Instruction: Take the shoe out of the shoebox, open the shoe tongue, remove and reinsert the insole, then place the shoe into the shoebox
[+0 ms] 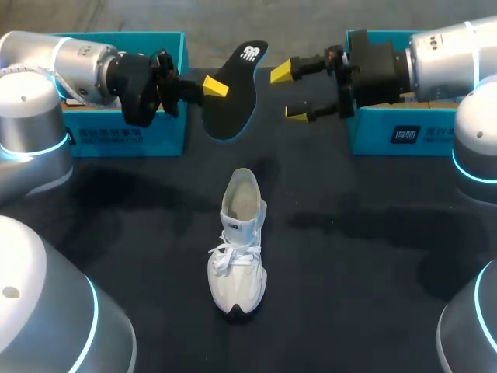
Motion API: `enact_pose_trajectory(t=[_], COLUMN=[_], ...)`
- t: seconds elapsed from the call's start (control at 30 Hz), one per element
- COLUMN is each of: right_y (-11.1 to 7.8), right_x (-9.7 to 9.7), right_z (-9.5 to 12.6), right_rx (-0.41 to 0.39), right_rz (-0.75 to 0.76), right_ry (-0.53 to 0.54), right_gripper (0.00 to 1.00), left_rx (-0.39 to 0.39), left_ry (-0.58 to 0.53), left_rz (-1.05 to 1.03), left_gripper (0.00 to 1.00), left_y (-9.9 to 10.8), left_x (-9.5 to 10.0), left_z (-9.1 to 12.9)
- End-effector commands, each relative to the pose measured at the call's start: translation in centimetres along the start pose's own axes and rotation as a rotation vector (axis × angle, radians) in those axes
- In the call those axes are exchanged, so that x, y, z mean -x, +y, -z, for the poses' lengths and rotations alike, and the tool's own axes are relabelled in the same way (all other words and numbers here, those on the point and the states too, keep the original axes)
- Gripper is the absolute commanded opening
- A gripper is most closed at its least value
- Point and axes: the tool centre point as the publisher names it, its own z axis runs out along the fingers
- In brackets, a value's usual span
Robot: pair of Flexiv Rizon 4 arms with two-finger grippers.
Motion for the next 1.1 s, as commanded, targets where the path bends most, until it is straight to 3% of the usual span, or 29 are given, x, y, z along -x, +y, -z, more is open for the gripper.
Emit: enact_pose_trajectory(t=[0.03,0.43,1.1], right_y=[0.6,0.4,0.1], right_x=[0.0,0.2,0.5], right_z=[-1.6,-3.1,-3.1], right_rx=[-0.012,-0.016,-0.023], right_rz=[-0.001,0.009,0.012], right_ry=[-0.001,0.007,0.005], right_gripper=[1.0,1.0,1.0], left_rx=[0.003,0.003,0.003], left_ry=[-0.001,-0.001,-0.001], left_rz=[-0.002,-0.002,-0.002], left_gripper=[0.0,0.0,0.0], left_y=[-0.1,-0.1,-0.1], left_x=[-0.1,-0.1,-0.1], left_z=[-0.1,-0.1,-0.1])
